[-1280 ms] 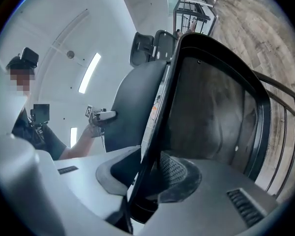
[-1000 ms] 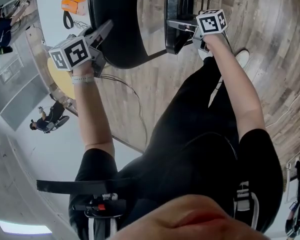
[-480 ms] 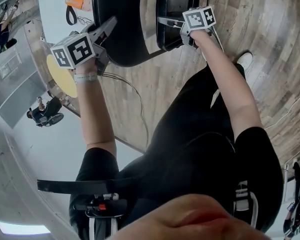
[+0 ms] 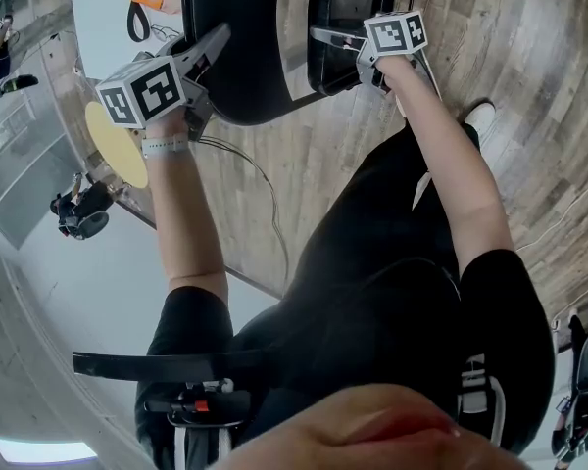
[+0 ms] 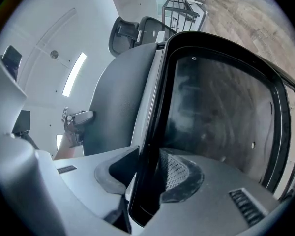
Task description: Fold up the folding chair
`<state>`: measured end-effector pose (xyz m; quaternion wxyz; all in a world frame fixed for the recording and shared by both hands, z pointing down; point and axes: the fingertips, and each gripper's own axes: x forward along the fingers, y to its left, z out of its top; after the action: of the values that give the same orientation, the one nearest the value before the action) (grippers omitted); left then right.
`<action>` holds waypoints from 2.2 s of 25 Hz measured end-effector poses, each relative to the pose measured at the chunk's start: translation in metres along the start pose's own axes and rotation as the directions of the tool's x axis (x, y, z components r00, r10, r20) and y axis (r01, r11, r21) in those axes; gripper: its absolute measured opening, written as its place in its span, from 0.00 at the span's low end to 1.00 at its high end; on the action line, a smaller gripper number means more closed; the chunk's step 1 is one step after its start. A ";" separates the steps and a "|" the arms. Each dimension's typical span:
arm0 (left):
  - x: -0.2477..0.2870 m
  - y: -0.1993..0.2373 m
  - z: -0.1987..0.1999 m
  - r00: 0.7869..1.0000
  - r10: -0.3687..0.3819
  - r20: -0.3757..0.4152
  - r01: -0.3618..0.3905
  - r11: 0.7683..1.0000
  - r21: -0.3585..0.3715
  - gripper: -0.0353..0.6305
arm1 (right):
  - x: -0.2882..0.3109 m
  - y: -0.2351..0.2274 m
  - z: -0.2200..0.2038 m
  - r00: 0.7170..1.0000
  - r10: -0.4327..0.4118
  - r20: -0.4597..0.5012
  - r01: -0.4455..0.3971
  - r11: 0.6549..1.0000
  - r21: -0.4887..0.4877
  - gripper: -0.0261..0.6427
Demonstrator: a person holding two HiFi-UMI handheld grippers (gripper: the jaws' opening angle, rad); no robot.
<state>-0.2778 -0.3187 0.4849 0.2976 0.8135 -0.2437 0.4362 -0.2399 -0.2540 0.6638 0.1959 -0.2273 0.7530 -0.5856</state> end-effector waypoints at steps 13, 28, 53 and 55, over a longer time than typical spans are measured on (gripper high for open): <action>-0.070 -0.002 0.026 0.928 0.151 0.340 -0.174 0.984 0.038 0.35 | -0.074 0.029 0.022 0.985 -0.167 0.047 0.174 0.954 -0.244 0.39; -0.159 -0.223 -0.053 0.729 -0.051 0.683 -0.049 0.991 0.125 0.15 | -0.202 0.314 -0.003 0.974 -0.207 0.088 0.189 0.542 -0.819 0.09; -0.243 -0.363 -0.067 0.564 -0.138 0.814 -0.028 0.982 0.186 0.06 | -0.220 0.520 -0.080 0.998 -0.035 -0.059 -0.046 0.283 -0.958 0.05; -0.244 -0.365 -0.067 0.561 -0.139 0.816 -0.026 0.982 0.186 0.06 | -0.218 0.521 -0.082 0.997 -0.029 -0.065 -0.055 0.283 -0.958 0.05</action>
<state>-0.1989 0.0185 0.2067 0.0897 0.9531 -0.2887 0.0153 -0.1659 0.0460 0.1833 -0.0008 -0.2727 0.9618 -0.0240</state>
